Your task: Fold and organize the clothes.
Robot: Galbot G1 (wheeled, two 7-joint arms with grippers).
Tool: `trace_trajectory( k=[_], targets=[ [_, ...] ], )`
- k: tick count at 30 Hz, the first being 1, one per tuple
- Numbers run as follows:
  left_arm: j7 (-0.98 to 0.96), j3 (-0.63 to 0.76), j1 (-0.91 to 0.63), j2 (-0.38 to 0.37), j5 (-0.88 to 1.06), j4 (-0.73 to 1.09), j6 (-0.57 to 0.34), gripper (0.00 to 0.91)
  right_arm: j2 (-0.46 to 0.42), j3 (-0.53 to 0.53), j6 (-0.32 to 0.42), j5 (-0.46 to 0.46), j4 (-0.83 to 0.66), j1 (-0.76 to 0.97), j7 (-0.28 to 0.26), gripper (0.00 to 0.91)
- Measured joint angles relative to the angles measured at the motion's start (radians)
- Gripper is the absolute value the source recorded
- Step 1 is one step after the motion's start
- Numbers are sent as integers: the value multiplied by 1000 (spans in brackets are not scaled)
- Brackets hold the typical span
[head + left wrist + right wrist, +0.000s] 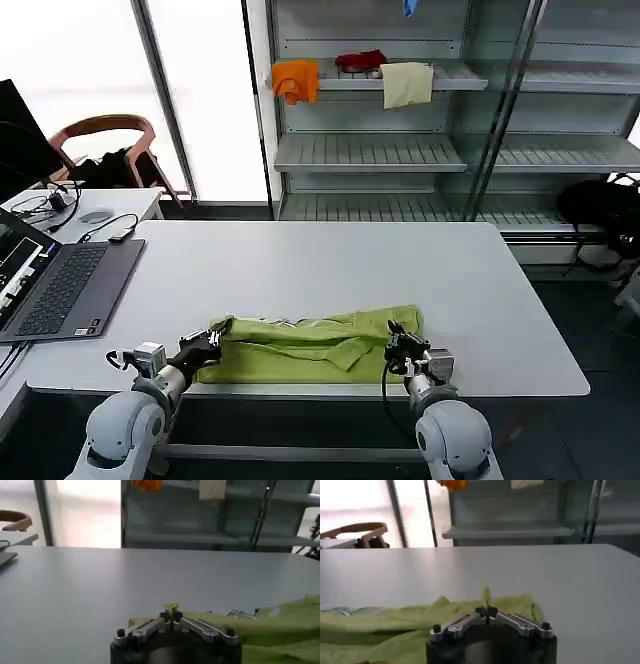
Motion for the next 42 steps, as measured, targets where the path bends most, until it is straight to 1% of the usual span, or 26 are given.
trace_trajectory(
  k=[1,2,3,4,5,6,7,8,9,12,17,21,24,27,31,35,42],
  targets=[
    [0,0,5,-1,10,0,-3,10,2,-1,1,-9,-2,-1,3,0],
    [0,1,9,-3,19,0,-5,10,4,-3,2,-21,-4,-4,7,30],
    [-1,2,12,-4,29,0,-7,10,5,-5,2,-33,-5,-6,10,816],
    [-3,3,14,-6,39,0,-9,20,6,-7,2,-47,-5,-8,15,907],
    [-4,4,16,-7,47,0,-10,20,7,-8,2,-62,-5,-10,18,907],
    [-5,5,18,-9,56,1,-11,121,8,-9,2,-76,-5,-13,20,907],
    [-6,7,21,-11,66,1,-12,181,9,-11,2,-91,-5,-15,22,907],
    [-7,9,24,-13,73,1,-12,736,8,-12,2,-110,-4,-18,23,907],
    [-9,9,26,-14,79,0,-12,907,9,-13,2,-126,-2,-20,25,907],
    [-16,9,31,-18,103,-8,-11,907,10,-12,2,-172,6,-28,31,907],
    [-29,4,40,-22,139,-20,-9,907,12,-6,3,-222,18,-34,39,907],
    [-39,-1,46,-27,152,-25,-11,907,12,2,7,-242,31,-42,38,907],
    [-48,-9,54,-34,149,-36,-19,907,11,12,22,-239,48,-45,37,907],
    [-63,-18,65,-43,124,-52,-33,907,7,26,53,-204,70,-41,29,907],
    [-96,-31,91,-60,86,-77,-64,907,-1,53,90,-130,87,-22,15,907],
    [-133,-32,125,-81,55,-80,-107,907,-3,81,107,-74,91,5,11,907],
    [-189,-27,163,-112,34,-72,-156,907,-1,111,127,-17,99,32,3,907]
  ],
)
